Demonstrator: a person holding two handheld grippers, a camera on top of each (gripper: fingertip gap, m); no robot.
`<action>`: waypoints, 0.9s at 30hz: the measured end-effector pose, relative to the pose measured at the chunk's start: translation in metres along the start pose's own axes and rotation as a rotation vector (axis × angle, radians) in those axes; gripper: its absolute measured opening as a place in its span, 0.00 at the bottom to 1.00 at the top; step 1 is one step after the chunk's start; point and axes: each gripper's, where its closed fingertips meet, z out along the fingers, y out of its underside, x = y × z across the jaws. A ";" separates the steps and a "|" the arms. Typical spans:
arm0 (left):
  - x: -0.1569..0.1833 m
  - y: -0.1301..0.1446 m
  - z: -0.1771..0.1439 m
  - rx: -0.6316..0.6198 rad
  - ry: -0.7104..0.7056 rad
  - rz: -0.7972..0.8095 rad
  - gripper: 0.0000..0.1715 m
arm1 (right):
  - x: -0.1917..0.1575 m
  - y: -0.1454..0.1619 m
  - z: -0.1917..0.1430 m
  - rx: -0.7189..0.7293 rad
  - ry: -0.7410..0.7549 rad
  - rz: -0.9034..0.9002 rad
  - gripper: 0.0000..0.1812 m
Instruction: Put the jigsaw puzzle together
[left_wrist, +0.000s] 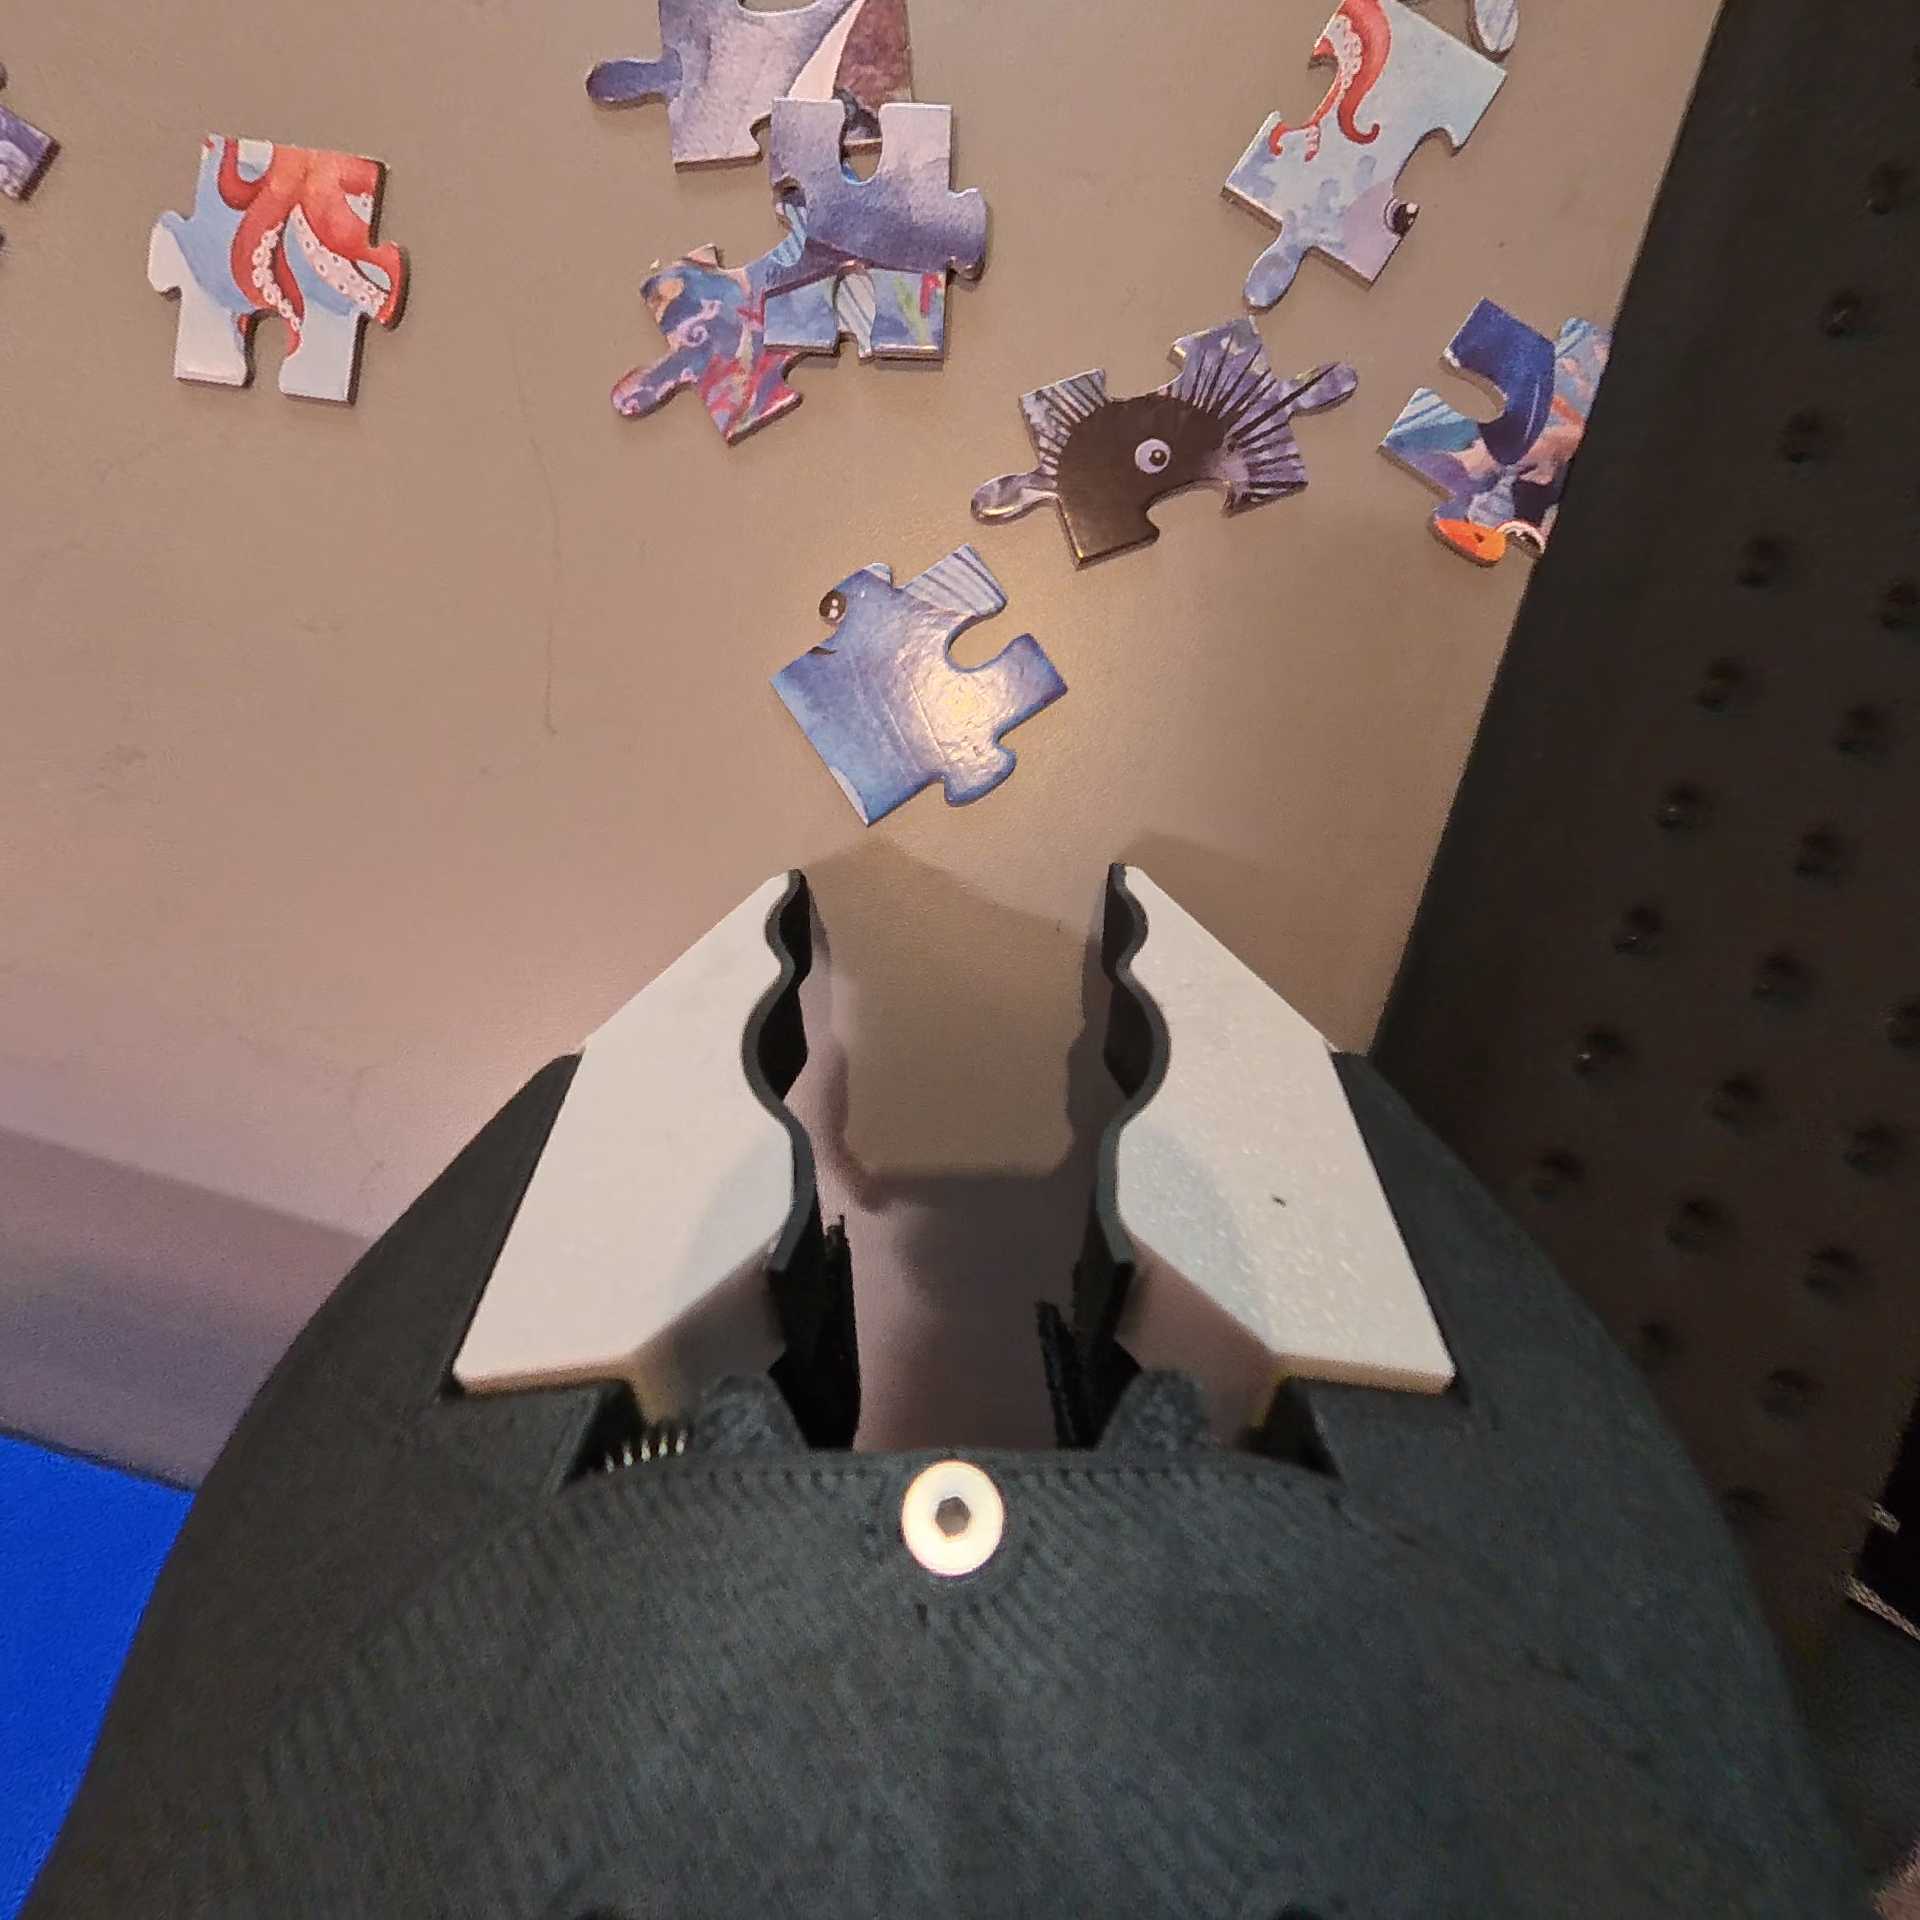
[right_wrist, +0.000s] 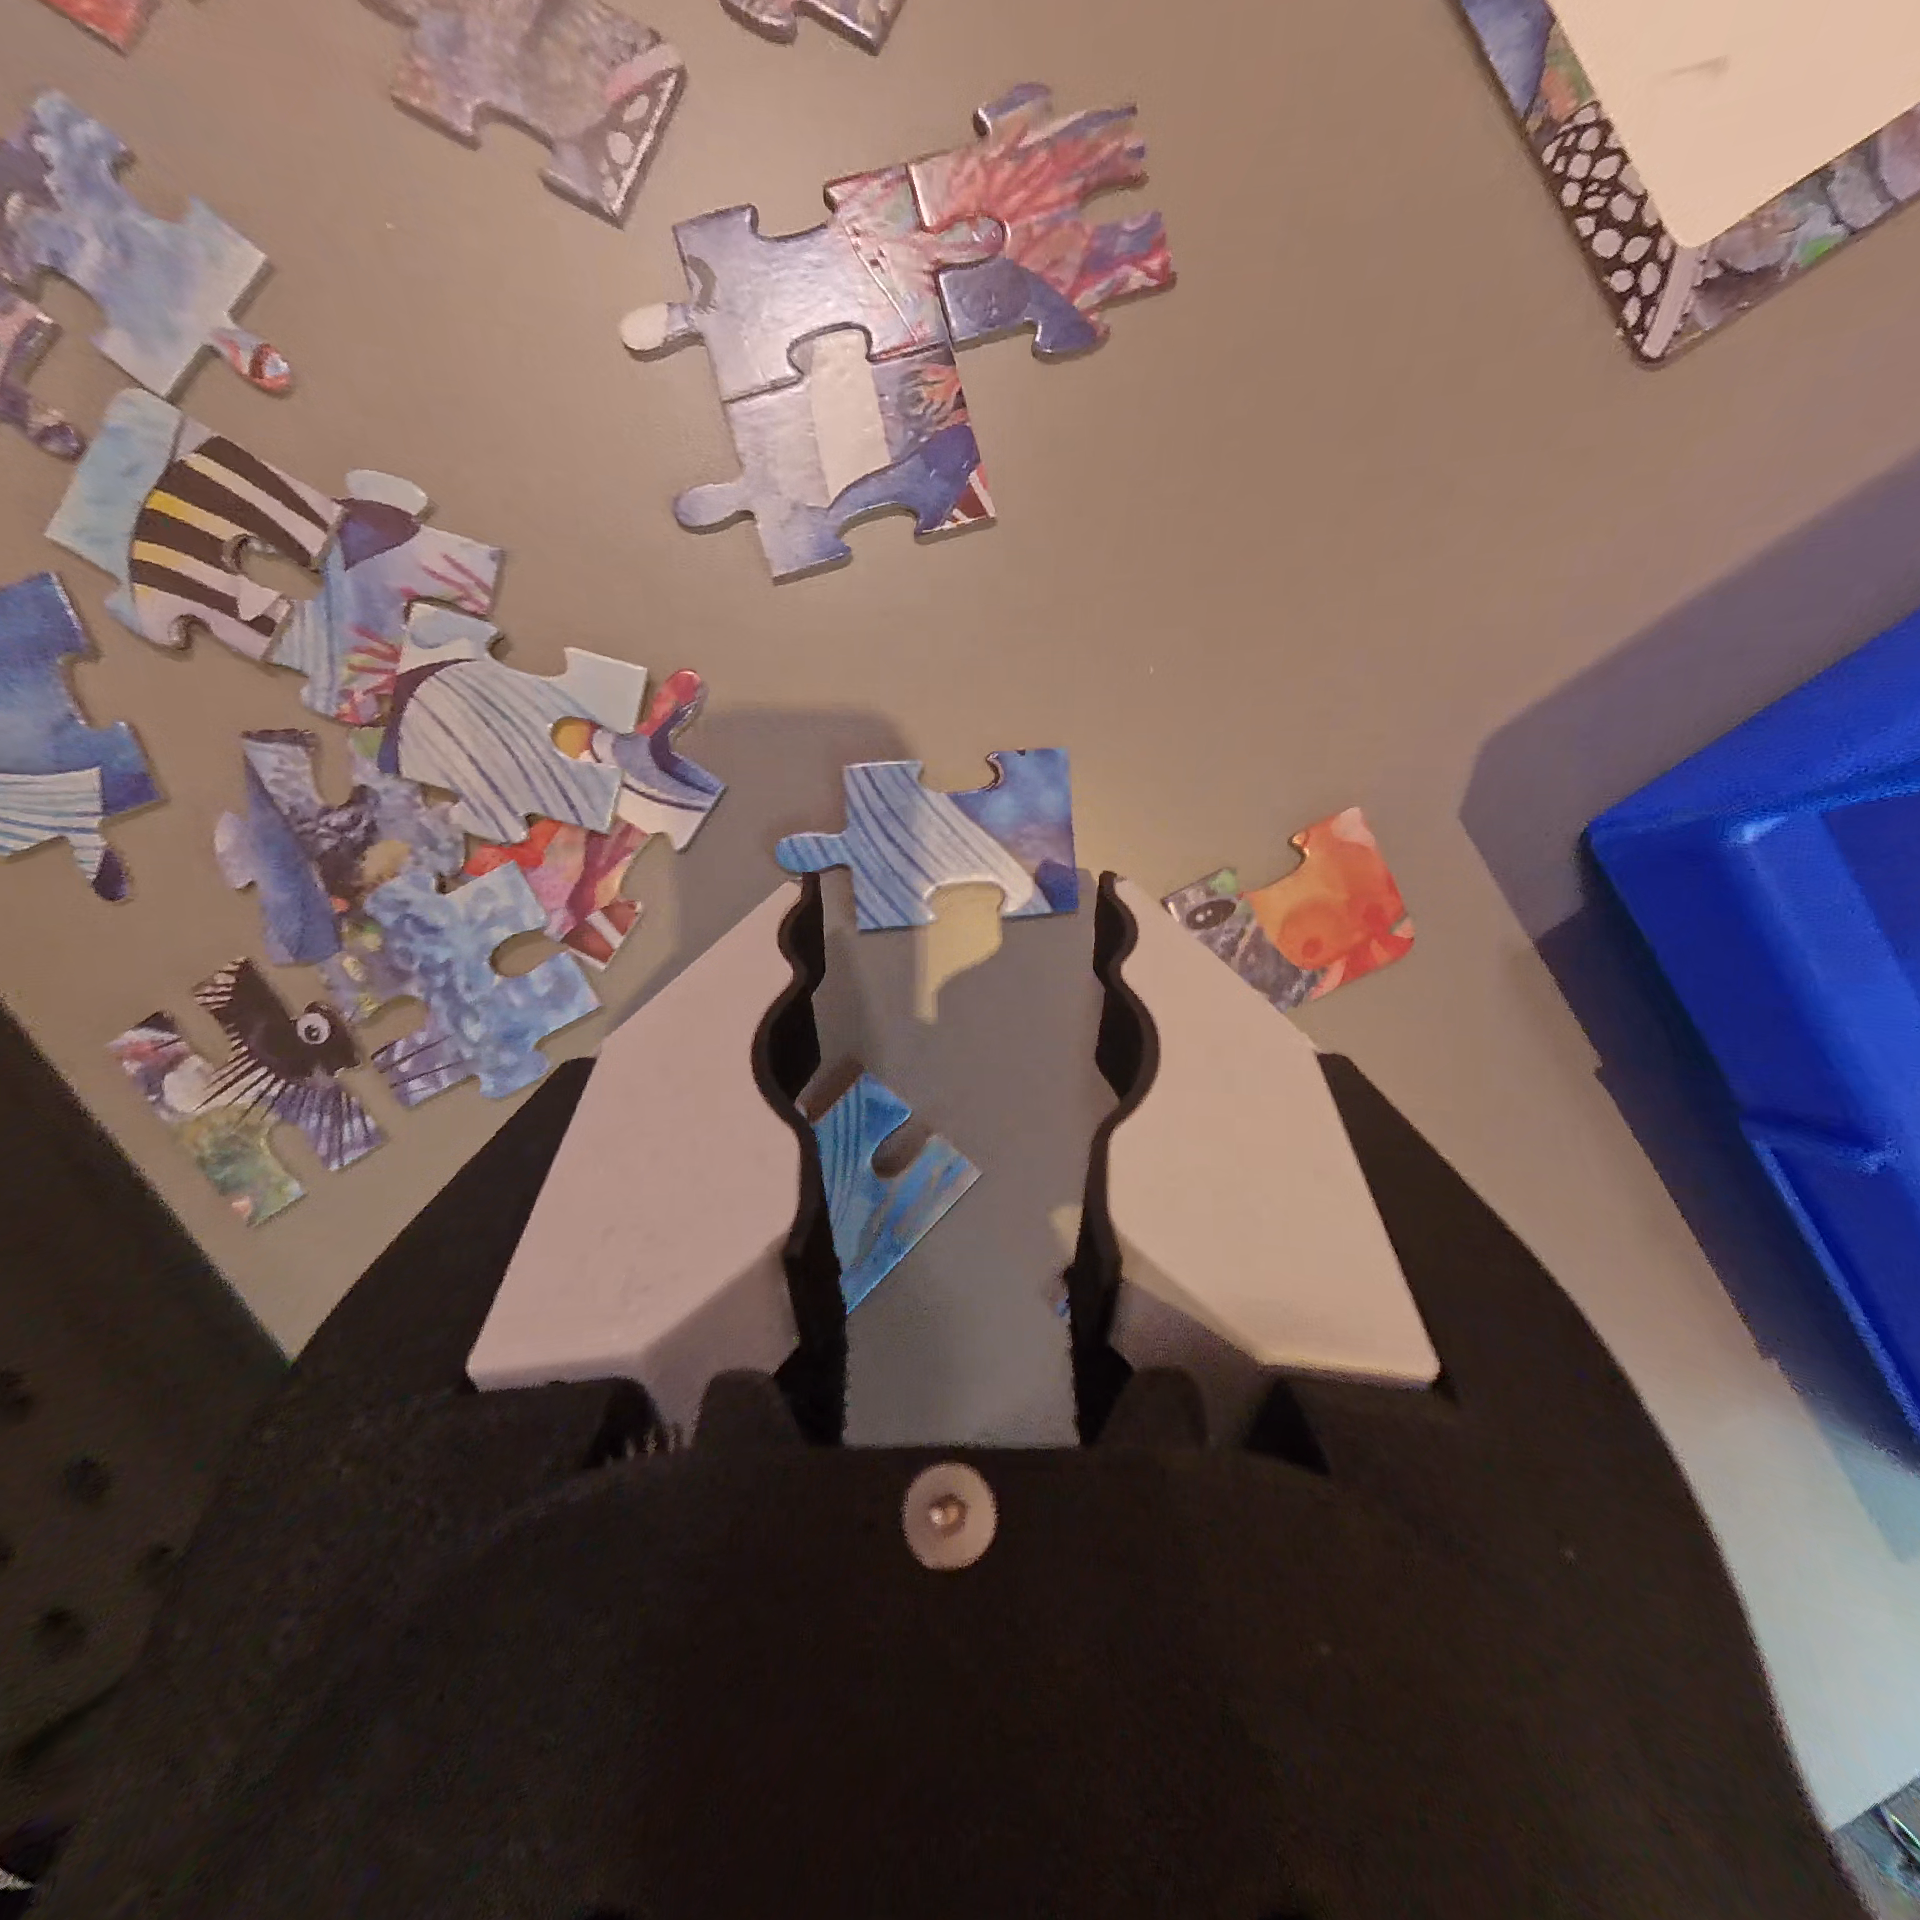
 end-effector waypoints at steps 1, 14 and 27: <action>0.000 0.000 0.001 0.000 0.002 0.003 0.32 | 0.002 0.000 0.004 -0.013 -0.010 0.001 0.28; 0.001 -0.061 0.000 0.100 0.008 0.122 0.30 | -0.002 0.002 0.016 -0.039 -0.077 0.027 0.23; 0.068 -0.253 0.086 0.185 0.146 0.487 0.24 | -0.013 -0.009 0.002 0.053 -0.093 0.044 0.14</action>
